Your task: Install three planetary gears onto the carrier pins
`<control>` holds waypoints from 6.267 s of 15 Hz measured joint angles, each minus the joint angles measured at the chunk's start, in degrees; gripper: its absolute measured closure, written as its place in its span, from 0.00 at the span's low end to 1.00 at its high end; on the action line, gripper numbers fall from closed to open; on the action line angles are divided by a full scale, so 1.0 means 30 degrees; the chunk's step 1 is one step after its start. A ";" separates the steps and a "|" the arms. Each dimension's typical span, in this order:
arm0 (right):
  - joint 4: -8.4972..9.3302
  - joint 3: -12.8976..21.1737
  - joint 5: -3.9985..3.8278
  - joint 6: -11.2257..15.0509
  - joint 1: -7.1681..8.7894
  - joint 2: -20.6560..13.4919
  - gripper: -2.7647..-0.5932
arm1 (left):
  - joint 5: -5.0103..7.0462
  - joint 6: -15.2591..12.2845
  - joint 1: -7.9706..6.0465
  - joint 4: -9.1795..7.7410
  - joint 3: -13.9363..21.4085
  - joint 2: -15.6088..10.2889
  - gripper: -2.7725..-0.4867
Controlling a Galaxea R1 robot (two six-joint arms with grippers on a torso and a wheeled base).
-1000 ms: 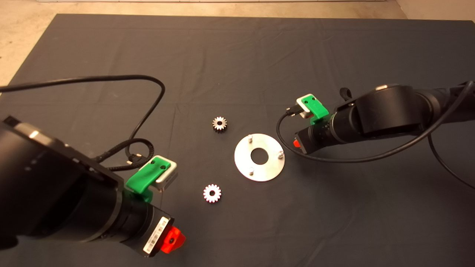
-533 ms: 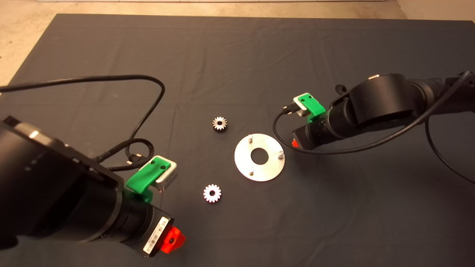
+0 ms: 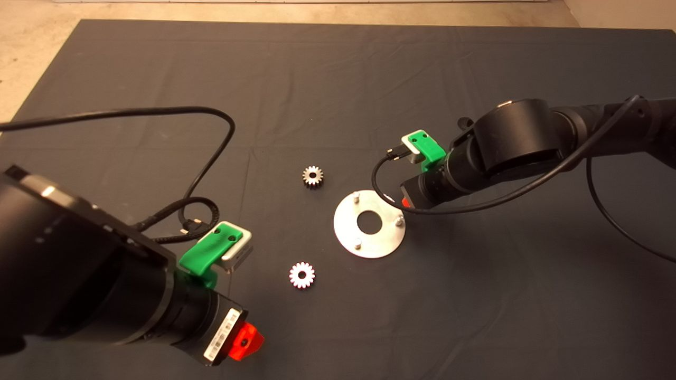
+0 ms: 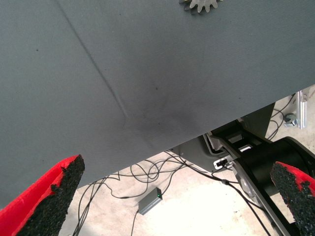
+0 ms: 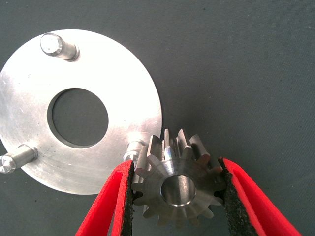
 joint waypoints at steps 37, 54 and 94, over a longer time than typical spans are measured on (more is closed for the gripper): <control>0.0171 0.0229 -0.0014 0.0499 -0.1313 0.0861 0.80 | 0.0008 0.0008 0.0000 -0.0001 0.0000 0.0008 0.01; 0.0008 -0.0284 -0.0009 0.0222 -0.1304 0.1015 0.80 | 0.0008 0.0008 0.0000 0.0000 0.0000 0.0008 0.01; -0.0675 -0.0679 -0.0001 0.0129 -0.1296 0.1008 0.80 | 0.0008 0.0016 0.0000 0.0000 0.0000 0.0000 0.01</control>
